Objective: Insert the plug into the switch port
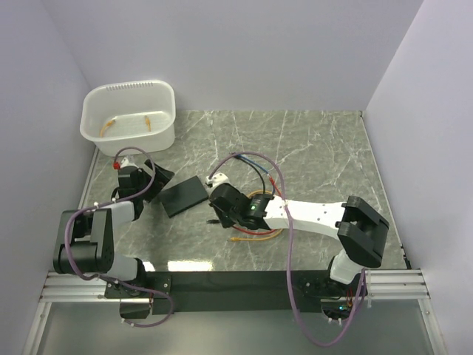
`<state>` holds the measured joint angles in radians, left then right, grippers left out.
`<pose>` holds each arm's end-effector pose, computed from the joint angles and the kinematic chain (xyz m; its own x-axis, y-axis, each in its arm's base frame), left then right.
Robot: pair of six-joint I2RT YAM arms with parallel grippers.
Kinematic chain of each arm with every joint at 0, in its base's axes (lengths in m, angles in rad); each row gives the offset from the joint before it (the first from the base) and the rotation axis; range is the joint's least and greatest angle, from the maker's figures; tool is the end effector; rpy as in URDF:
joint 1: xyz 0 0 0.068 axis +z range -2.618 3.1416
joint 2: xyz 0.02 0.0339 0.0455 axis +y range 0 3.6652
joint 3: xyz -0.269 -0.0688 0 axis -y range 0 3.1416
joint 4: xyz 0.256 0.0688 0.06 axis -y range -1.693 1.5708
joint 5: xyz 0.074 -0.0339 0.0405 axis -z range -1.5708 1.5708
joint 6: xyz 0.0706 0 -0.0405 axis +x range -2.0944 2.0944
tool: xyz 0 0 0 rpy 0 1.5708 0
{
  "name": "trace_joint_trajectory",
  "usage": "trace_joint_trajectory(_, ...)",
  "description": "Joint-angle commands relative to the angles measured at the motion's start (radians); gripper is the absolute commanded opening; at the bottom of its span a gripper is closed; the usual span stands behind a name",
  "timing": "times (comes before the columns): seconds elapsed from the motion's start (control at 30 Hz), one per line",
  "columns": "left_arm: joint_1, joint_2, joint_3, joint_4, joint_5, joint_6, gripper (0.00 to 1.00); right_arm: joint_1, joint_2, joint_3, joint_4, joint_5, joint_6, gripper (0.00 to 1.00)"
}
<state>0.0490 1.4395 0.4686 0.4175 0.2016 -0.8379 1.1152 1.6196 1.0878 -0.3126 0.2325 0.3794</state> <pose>0.3010 0.0006 0.1275 -0.4420 -0.7507 -0.4909 -0.3084 0.6411 -0.7027 0.1814 0.3332 0.1974 -0.6042 -0.4141 -0.6807 -0.6273 0.7740 0.0860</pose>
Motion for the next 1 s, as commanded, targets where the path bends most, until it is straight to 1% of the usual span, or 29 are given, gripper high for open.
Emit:
trace_joint_trajectory(0.0, -0.014, -0.054, -0.056, -0.032, 0.071, -0.044, 0.97, 0.008, 0.019, 0.014, 0.033, -0.028, 0.013, 0.0)
trace_joint_trajectory(0.07, -0.027, -0.093, -0.083, -0.057, 0.071, -0.049, 0.97, 0.009, 0.037, 0.02, 0.033, -0.044, 0.012, 0.0)
trace_joint_trajectory(0.2, -0.043, -0.217, -0.148, -0.097, 0.059, -0.072, 0.96, 0.009, 0.059, 0.027, 0.036, -0.061, 0.009, 0.0)
trace_joint_trajectory(0.23, -0.069, -0.269, -0.16, -0.127, 0.056, -0.073, 0.96, 0.009, 0.066, 0.032, 0.038, -0.064, 0.009, 0.0)
trace_joint_trajectory(0.33, -0.077, -0.364, -0.168, -0.17, 0.058, -0.078, 0.96, 0.008, 0.088, 0.044, 0.044, -0.081, 0.006, 0.0)
trace_joint_trajectory(0.4, -0.083, -0.411, -0.162, -0.194, 0.032, -0.052, 0.96, 0.009, 0.112, 0.061, 0.052, -0.096, 0.004, 0.0)
trace_joint_trajectory(0.43, -0.089, -0.418, -0.148, -0.2, -0.017, -0.035, 0.96, 0.009, 0.121, 0.072, 0.052, -0.102, 0.004, 0.0)
trace_joint_trajectory(0.53, -0.092, -0.383, -0.104, -0.209, -0.063, 0.025, 0.97, 0.012, 0.16, 0.118, 0.052, -0.122, 0.0, 0.0)
trace_joint_trajectory(0.63, -0.092, -0.314, -0.087, -0.152, -0.05, 0.037, 0.96, 0.027, 0.2, 0.171, 0.041, -0.128, -0.011, 0.0)
trace_joint_trajectory(0.8, -0.092, -0.217, -0.114, 0.053, 0.027, 0.017, 0.96, 0.041, 0.262, 0.239, 0.02, -0.124, -0.016, 0.0)
trace_joint_trajectory(0.97, -0.092, -0.119, -0.09, 0.145, 0.134, 0.055, 0.96, 0.047, 0.306, 0.283, 0.023, -0.151, -0.011, 0.0)
